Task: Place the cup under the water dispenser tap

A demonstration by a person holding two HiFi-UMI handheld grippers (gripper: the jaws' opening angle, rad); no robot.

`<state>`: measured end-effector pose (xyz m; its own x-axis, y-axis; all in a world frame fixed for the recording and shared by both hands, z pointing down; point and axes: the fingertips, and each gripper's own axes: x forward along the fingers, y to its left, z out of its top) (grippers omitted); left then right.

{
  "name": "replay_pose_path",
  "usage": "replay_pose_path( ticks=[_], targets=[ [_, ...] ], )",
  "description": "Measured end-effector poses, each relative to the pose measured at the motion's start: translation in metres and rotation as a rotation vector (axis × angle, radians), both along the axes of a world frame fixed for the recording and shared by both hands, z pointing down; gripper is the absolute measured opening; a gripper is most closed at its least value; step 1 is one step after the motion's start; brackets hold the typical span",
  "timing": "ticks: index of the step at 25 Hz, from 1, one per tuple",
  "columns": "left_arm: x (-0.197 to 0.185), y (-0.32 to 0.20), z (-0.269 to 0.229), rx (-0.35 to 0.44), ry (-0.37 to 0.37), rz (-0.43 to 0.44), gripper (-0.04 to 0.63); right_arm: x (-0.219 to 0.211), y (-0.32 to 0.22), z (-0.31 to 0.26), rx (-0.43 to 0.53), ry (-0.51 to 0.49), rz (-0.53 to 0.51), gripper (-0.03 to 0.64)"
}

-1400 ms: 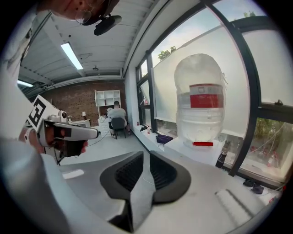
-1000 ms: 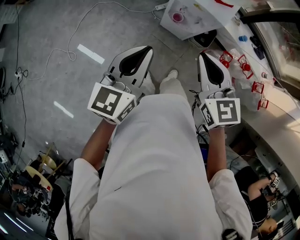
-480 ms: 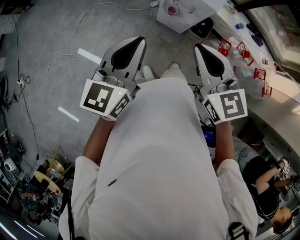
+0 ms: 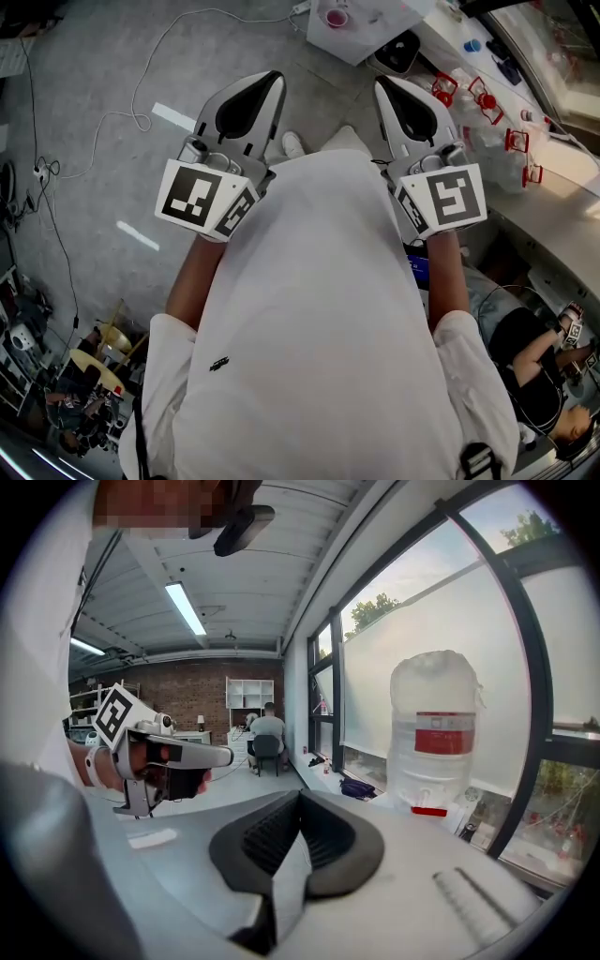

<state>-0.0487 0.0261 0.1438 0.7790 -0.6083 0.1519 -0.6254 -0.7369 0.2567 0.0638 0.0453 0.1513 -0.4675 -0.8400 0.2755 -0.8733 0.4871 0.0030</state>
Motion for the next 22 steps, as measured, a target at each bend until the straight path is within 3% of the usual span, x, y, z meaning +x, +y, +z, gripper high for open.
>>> replay_pose_path(
  ticks=[22],
  targets=[
    [0.007,0.011,0.003,-0.019,0.003,0.034,0.006,0.007,0.012,0.005,-0.009,0.006,0.044,0.011]
  ],
)
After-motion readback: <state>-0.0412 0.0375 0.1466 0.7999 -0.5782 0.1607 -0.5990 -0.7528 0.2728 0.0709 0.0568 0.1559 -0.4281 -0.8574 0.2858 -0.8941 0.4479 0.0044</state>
